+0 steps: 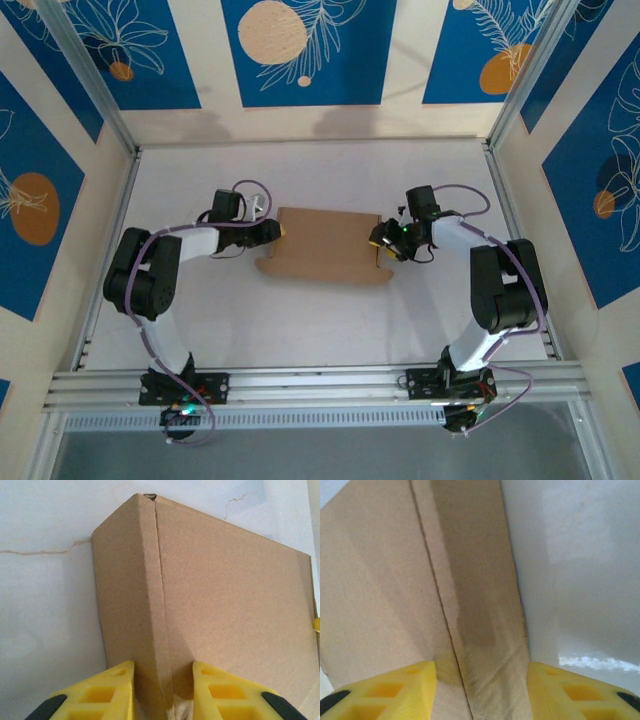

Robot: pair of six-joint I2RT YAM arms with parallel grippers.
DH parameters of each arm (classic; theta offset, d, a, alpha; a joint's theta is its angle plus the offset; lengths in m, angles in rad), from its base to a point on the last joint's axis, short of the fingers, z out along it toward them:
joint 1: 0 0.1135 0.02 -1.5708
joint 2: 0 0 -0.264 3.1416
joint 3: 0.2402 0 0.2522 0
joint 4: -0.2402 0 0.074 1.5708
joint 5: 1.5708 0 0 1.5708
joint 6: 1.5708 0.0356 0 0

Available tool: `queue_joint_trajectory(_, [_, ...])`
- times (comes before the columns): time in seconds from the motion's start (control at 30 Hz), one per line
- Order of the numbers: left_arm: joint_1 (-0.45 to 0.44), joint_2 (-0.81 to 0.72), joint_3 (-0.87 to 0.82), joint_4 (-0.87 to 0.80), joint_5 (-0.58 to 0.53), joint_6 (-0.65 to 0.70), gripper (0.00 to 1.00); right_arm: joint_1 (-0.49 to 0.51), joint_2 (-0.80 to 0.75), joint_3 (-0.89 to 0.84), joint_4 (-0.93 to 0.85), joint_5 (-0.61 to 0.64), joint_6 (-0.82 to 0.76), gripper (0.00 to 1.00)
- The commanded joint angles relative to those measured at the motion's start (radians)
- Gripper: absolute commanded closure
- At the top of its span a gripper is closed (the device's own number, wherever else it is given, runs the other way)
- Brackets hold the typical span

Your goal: Fold the paper box

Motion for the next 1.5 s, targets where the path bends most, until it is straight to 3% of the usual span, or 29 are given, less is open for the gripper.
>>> queue_joint_trajectory(0.0, [0.001,0.070,-0.023,-0.136,-0.006,0.040,0.75,-0.024,-0.016,-0.016,-0.008,-0.037,0.003,0.39])
queue_joint_trajectory(0.3, [0.055,0.094,-0.025,-0.107,0.071,0.012,0.83,-0.091,0.035,-0.044,0.135,-0.243,0.078,0.07])
queue_joint_trajectory(0.57, [0.072,0.115,-0.026,-0.104,0.087,0.008,0.87,-0.046,0.095,-0.041,0.194,-0.397,0.065,0.06])
queue_joint_trajectory(0.73, [0.072,0.119,-0.025,-0.099,0.098,0.005,0.88,-0.020,0.099,-0.066,0.355,-0.518,0.166,0.13])
queue_joint_trajectory(0.87, [0.072,0.094,-0.018,-0.097,0.098,-0.006,0.87,-0.038,0.061,-0.093,0.401,-0.523,0.238,0.27])
queue_joint_trajectory(0.97, [0.072,0.045,-0.008,-0.123,0.071,-0.003,0.71,-0.057,0.042,-0.094,0.375,-0.514,0.267,0.41])
queue_joint_trajectory(1.13, [0.075,-0.068,0.012,-0.156,0.028,0.026,0.52,-0.062,0.032,-0.083,0.320,-0.507,0.284,0.50])
queue_joint_trajectory(1.27, [0.075,-0.186,0.038,-0.235,-0.076,0.098,0.39,-0.064,0.013,-0.085,0.296,-0.500,0.297,0.57])
queue_joint_trajectory(1.4, [0.050,-0.327,0.022,-0.246,-0.235,0.214,0.36,-0.072,-0.005,-0.079,0.259,-0.493,0.302,0.60])
queue_joint_trajectory(1.47, [-0.029,-0.386,0.022,-0.276,-0.342,0.392,0.34,-0.073,-0.005,-0.078,0.260,-0.510,0.319,0.61])
